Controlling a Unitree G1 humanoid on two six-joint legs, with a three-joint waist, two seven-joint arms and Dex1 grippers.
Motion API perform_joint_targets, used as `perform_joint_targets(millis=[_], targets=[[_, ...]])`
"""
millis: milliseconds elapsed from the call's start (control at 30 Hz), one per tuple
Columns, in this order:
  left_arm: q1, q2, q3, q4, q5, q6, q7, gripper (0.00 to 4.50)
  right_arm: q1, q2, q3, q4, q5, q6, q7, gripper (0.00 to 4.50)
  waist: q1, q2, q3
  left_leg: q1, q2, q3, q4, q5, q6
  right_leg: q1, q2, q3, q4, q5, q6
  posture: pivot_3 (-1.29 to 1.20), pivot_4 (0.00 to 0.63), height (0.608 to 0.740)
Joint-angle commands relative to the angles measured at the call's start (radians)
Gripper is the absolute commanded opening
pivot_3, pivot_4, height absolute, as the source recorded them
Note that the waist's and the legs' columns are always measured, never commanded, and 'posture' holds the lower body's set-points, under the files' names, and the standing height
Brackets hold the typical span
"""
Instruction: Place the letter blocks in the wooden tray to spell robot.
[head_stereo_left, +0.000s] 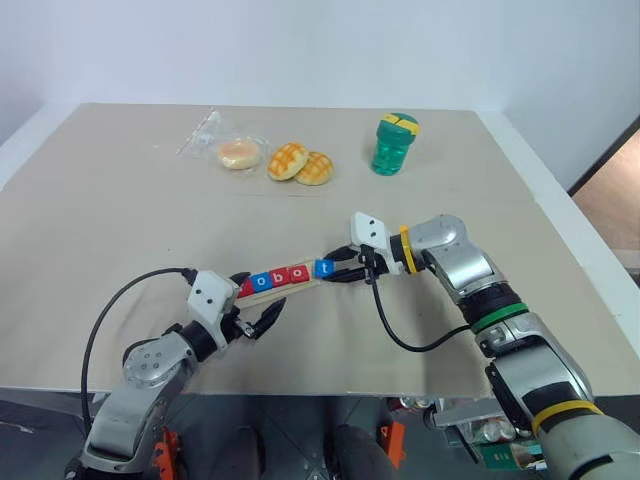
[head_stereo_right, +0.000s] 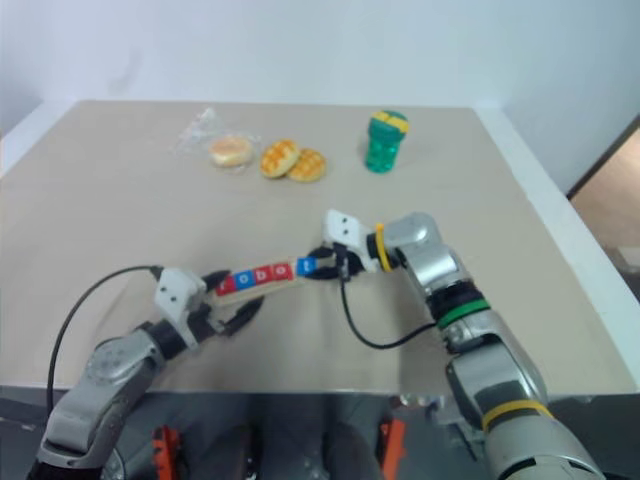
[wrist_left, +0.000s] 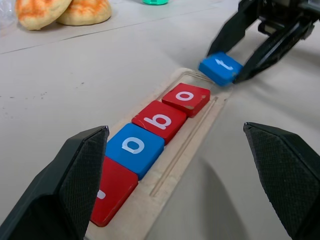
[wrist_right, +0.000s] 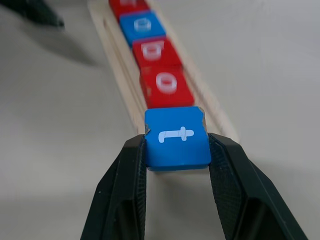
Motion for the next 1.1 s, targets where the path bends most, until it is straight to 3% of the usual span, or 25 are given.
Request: perform_joint_targets(millis=[33, 800, 833, 1100], targets=[[0.023, 0.004, 0.003, -0.063, 0.005, -0.009, 0.009, 4.5, -0.069, 0.029, -0.016, 0.099, -0.023, -0.092, 0.023, 1.2, -0.002, 0.0, 0.0, 0.0, 0.001, -0.001, 0.0, 0.0, 0.0, 0.0, 0.001, -0.001, 0.0, 0.0, -0.001, 0.0, 0.15, 0.74], [0.035, 0.003, 0.012, -0.071, 0.0, -0.006, 0.025, 4.5, -0.178, 0.131, -0.041, 0.337, -0.078, -0.211, 0.043, 1.2, -0.003, 0.001, 0.0, 0.002, 0.003, -0.002, 0.0, 0.001, -0.002, 0.0, 0.004, -0.002, 0.001, 0.002, -0.003, 0.0, 0.15, 0.74], [0.038, 0.004, 0.009, -0.073, 0.0, -0.011, 0.02, 4.5, -0.181, 0.134, -0.043, 0.344, -0.081, -0.214, 0.044, 1.7, -0.003, 0.001, 0.0, 0.002, 0.003, -0.002, 0.0, 0.001, -0.002, 0.0, 0.004, -0.002, 0.001, 0.002, -0.003, 0.0, 0.15, 0.74], [0.051, -0.008, 0.012, -0.086, -0.031, -0.009, 0.008, 4.5, -0.197, 0.145, -0.052, 0.389, -0.098, -0.227, 0.048, 1.7, -0.003, 0.001, 0.0, 0.002, 0.003, -0.002, 0.0, 0.001, -0.002, 0.0, 0.003, -0.002, 0.001, 0.002, -0.003, 0.0, 0.15, 0.74]])
